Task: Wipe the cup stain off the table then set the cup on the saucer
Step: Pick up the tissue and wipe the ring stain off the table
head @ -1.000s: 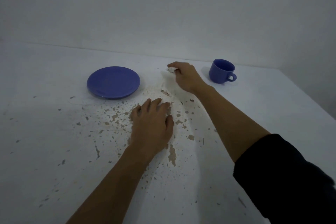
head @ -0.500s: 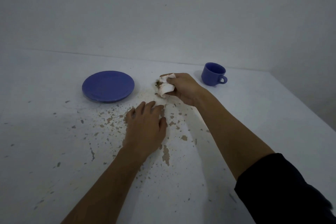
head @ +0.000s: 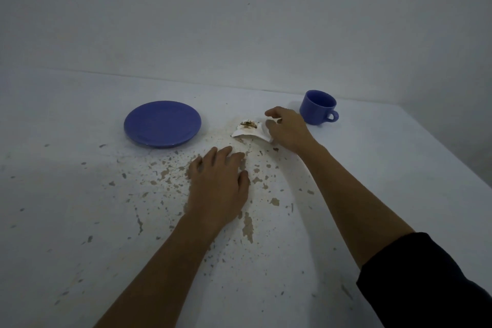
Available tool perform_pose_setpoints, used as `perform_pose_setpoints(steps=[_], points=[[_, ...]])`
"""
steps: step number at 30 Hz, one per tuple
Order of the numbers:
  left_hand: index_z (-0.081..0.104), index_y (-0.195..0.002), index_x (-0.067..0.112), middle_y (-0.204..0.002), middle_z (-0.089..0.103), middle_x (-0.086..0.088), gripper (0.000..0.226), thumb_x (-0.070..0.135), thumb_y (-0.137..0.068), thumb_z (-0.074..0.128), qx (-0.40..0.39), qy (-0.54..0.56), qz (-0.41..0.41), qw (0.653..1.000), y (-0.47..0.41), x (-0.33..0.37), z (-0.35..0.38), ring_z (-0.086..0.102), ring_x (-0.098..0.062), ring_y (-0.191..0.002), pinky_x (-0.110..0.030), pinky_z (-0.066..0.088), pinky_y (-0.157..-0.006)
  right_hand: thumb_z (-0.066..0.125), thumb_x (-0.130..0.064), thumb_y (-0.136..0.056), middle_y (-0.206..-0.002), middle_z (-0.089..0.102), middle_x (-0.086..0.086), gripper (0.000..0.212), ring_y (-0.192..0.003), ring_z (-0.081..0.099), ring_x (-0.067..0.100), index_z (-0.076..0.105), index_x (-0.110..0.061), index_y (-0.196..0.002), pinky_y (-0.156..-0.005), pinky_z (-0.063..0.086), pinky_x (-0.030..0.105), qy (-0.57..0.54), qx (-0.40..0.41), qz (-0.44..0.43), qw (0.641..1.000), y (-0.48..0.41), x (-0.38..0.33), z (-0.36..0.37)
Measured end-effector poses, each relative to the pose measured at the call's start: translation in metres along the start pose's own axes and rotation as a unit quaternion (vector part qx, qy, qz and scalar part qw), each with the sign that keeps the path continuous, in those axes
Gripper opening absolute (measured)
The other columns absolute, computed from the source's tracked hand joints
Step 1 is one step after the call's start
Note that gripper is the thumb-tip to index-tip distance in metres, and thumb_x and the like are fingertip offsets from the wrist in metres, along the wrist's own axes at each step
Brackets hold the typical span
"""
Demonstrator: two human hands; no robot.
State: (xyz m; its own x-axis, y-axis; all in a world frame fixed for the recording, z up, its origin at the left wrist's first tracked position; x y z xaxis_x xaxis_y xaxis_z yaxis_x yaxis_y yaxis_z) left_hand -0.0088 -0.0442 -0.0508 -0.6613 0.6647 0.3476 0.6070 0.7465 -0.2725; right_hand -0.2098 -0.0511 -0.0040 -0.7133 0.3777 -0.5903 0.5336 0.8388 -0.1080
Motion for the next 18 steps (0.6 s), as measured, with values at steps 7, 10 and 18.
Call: perform_pose_setpoints(steps=[7,10,18], points=[[0.042,-0.137,0.027,-0.151,0.037,0.001,0.045,0.040,-0.094,0.035,-0.004,-0.004,0.002,1.000,0.000,0.000,0.000,0.027,-0.022,-0.140,-0.047,0.014,-0.113,0.052,-0.051,-0.090,-0.141,0.051,0.004,0.056,-0.128,0.046,0.021,0.051,-0.018,-0.135,-0.108,0.032,0.036,0.129,-0.060,-0.091,0.986,0.005,0.001,0.022],[0.040,-0.139,0.027,-0.152,0.035,0.001,0.046,0.040,-0.095,0.034,-0.009,-0.003,0.000,1.000,0.000,0.000,0.000,0.025,-0.021,-0.141,-0.047,0.013,-0.113,0.056,-0.048,-0.089,-0.127,0.059,0.006,0.048,-0.113,0.052,0.022,0.061,-0.018,-0.127,-0.101,0.042,0.040,0.126,-0.029,-0.103,0.986,0.002,-0.001,0.028],[0.043,-0.136,0.027,-0.149,0.039,0.000,0.045,0.039,-0.094,0.036,0.002,0.001,0.000,1.000,0.000,-0.001,0.002,0.028,-0.023,-0.140,-0.048,0.015,-0.113,0.061,-0.027,-0.090,-0.101,0.073,0.007,0.024,-0.091,0.064,0.022,0.074,-0.012,-0.104,-0.092,0.050,0.036,0.123,0.042,-0.072,0.989,-0.023,-0.005,0.025]])
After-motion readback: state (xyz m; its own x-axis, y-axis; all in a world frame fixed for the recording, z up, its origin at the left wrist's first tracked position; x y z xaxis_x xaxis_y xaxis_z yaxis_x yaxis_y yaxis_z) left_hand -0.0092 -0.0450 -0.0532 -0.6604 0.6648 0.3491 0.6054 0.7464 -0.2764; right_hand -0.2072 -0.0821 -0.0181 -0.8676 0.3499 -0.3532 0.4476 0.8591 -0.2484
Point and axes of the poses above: each hand's wrist, its own y-axis away from the middle knuckle, its own z-axis out of the palm, x = y × z, the point moved 2 cm from there along -y, towards the middle knuckle
